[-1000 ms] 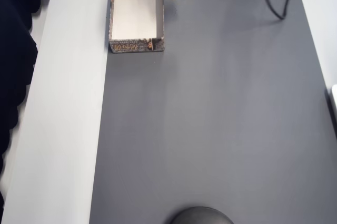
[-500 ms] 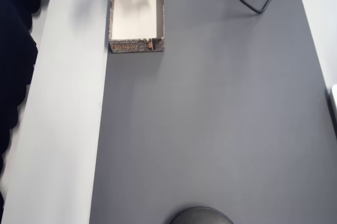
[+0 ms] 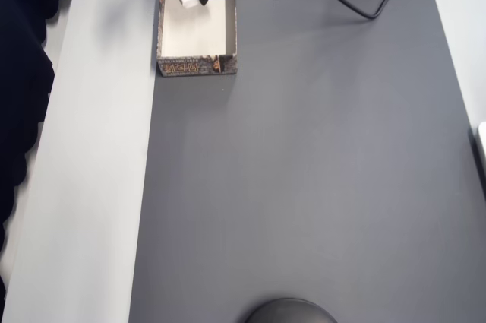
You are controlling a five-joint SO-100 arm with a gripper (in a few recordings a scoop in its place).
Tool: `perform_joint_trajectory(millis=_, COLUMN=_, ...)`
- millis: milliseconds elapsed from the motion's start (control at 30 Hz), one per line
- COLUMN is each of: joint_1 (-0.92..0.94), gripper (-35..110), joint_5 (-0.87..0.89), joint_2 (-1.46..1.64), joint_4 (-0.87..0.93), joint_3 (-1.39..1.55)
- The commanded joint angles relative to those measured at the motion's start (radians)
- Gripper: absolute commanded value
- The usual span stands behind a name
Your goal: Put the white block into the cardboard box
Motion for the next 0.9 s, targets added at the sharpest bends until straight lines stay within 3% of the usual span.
perform_joint_trajectory(millis=0, joint_1=0.014, gripper=-2, joint_5=0.215, joint_2=0.017, joint_4=0.017, joint_3=-0.069)
perform_joint_trajectory(millis=267, joint_1=0.021, gripper=-2, joint_5=0.784, joint_2=0.018, joint_4=0.018, joint_3=-0.063)
perform_joint_trajectory(millis=667, joint_1=0.028, gripper=-2, joint_5=1.16, joint_2=0.018, joint_4=0.018, joint_3=-0.081)
perform_joint_trajectory(millis=867, joint_1=0.026, gripper=-2, joint_5=1.22, joint_2=0.011, joint_4=0.018, joint_3=-0.112)
